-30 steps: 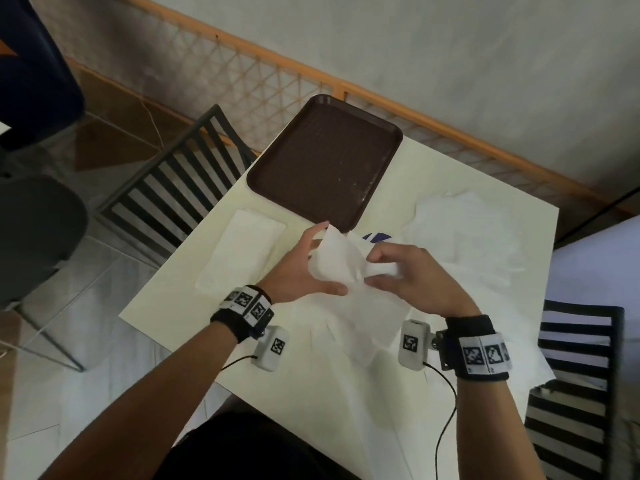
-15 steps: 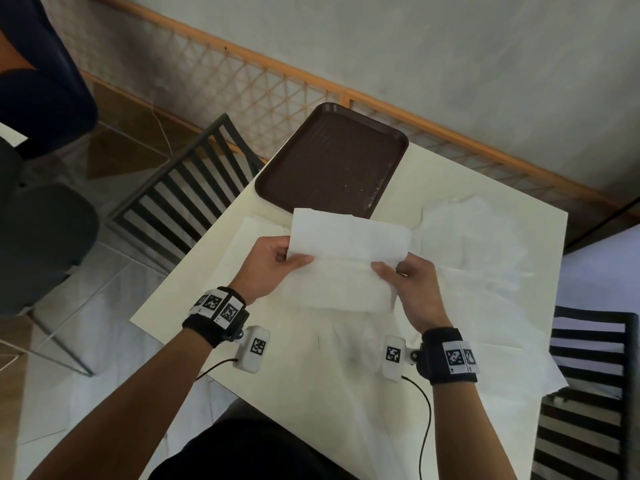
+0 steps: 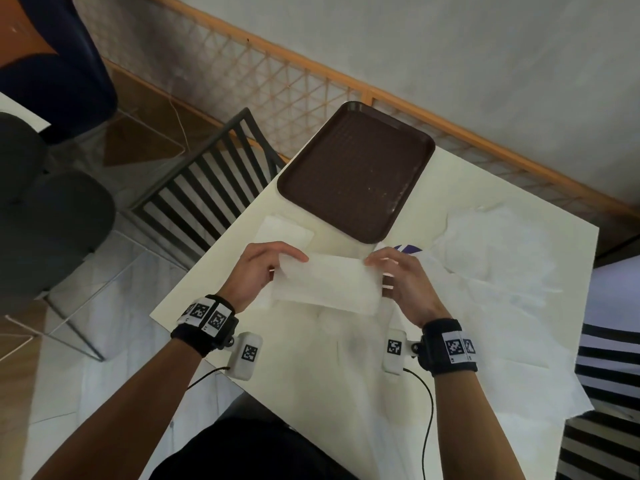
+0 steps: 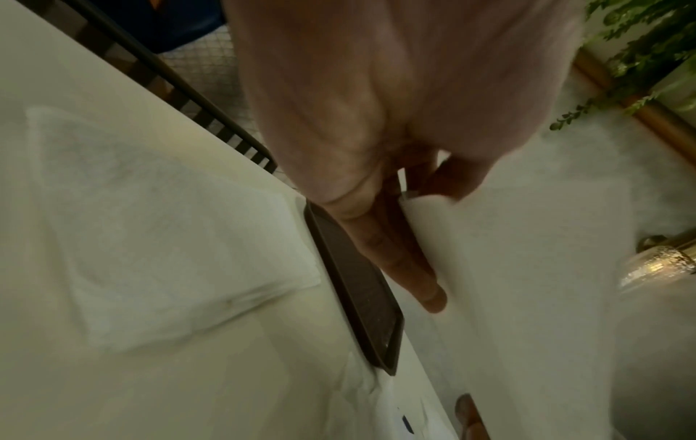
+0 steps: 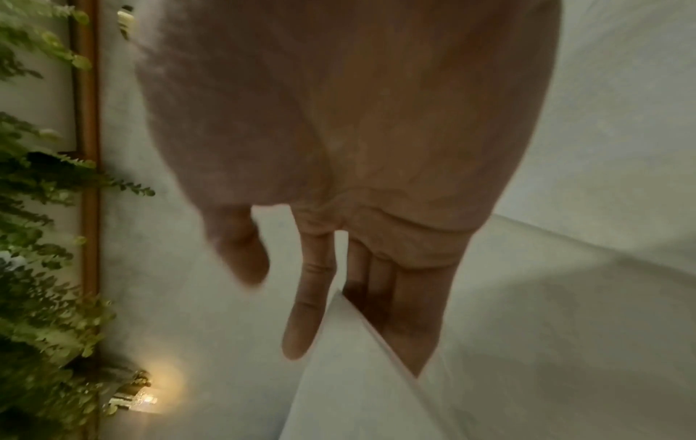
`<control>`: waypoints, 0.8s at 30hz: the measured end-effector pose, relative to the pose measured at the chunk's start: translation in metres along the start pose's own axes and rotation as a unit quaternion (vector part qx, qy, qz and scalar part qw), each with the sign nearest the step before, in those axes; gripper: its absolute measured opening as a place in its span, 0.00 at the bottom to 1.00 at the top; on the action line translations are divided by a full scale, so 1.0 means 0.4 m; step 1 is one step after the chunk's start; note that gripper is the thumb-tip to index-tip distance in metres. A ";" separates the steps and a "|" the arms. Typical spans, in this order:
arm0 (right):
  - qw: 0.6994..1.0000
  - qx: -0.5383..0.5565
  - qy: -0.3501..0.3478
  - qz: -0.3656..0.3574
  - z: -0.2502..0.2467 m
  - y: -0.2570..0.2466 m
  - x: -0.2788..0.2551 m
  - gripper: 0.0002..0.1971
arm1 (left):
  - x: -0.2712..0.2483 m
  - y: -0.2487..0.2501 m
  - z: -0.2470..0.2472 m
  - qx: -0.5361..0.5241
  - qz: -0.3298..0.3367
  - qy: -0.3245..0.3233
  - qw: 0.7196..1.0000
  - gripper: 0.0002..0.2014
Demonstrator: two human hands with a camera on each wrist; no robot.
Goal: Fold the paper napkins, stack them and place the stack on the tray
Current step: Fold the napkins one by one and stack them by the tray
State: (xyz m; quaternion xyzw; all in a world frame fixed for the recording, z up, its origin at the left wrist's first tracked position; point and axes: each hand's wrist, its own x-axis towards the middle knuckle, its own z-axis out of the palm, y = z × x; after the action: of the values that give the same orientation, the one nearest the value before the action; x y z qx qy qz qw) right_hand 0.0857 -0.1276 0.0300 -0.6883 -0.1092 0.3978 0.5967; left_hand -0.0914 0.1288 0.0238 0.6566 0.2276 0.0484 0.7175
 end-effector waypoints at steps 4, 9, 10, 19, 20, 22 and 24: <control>0.988 -0.137 0.033 -0.059 0.058 -0.018 0.078 0.25 | -0.017 -0.004 -0.038 0.062 -0.006 0.077 0.995 0.11; 0.959 -0.255 0.076 -0.097 0.182 -0.089 0.233 0.30 | -0.045 -0.042 -0.087 0.147 0.007 0.110 0.983 0.18; 0.949 -0.289 0.068 -0.108 0.210 -0.100 0.262 0.28 | -0.050 -0.052 -0.094 0.156 -0.002 0.125 0.980 0.22; 0.862 -0.493 -0.001 -0.119 0.441 -0.047 0.416 0.13 | -0.050 -0.154 -0.152 0.280 -0.083 0.197 0.936 0.22; 0.854 -0.506 0.002 -0.121 0.451 -0.039 0.415 0.12 | -0.046 -0.158 -0.151 0.286 -0.088 0.191 0.935 0.22; 0.840 -0.525 0.013 -0.133 0.461 -0.031 0.408 0.13 | -0.038 -0.157 -0.145 0.301 -0.089 0.184 0.932 0.21; 0.827 -0.540 0.028 -0.155 0.460 -0.037 0.389 0.16 | -0.034 -0.154 -0.134 0.362 -0.076 0.180 0.911 0.24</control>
State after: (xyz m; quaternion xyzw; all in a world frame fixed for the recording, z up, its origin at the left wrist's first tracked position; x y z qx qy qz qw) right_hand 0.0683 0.1088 -0.0161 -0.8854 -0.3953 0.1585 0.1860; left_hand -0.1386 0.1648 -0.0339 0.8320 0.4043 0.0256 0.3791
